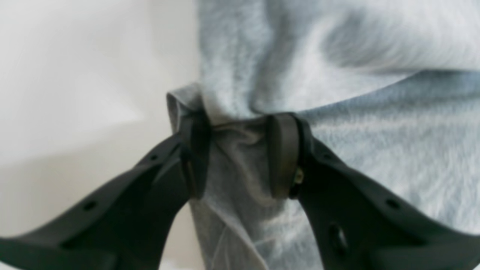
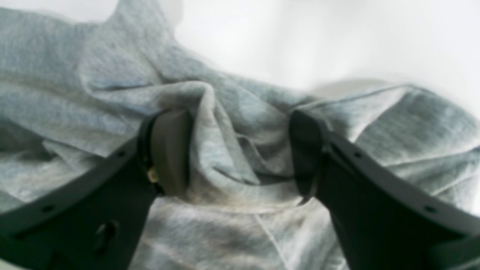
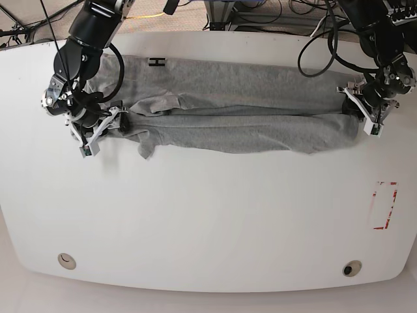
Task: Fold the T-shirt properly
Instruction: 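Release the fold and move both grippers to the folded edge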
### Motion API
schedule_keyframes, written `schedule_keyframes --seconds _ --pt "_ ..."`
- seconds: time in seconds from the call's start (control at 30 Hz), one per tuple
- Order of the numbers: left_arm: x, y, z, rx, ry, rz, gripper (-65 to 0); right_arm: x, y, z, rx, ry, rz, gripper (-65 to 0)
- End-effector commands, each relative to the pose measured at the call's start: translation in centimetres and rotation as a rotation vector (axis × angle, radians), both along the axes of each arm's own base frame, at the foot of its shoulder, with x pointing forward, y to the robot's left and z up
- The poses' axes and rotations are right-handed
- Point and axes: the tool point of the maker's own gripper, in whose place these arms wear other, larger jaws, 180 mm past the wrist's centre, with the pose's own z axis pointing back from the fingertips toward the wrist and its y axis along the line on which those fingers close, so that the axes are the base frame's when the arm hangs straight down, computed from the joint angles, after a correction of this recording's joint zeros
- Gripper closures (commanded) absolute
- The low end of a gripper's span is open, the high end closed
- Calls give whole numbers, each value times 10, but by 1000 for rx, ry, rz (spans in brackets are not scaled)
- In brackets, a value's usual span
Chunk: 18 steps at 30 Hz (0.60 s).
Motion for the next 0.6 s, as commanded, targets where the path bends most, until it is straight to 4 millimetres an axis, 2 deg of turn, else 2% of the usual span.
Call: schedule_keyframes --seconds 0.0,0.07,0.2,0.37,0.43,0.47,0.57 --pt "2 10 7 33 -6 6 -239 10 -20 11 -63 -1 -9 -393" --pt "6 10 16 49 -29 -2 -239 16 -22 23 -88 -22 -4 -393" --pt "18 8 50 117 -119 -33 -239 21 -26 45 -141 -61 6 -387" --pt "26 -4 81 160 -212 -60 -239 27 -26 55 -152 -89 7 -379" --pt "30 -7 96 184 -251 -69 -239 27 -25 54 -150 -87 7 -335" --pt "31 -8 102 193 -267 -74 -239 27 -25 54 -150 -87 7 -290" --pt "34 -5 109 201 -287 -61 -239 27 -25 54 -149 -87 7 -233"
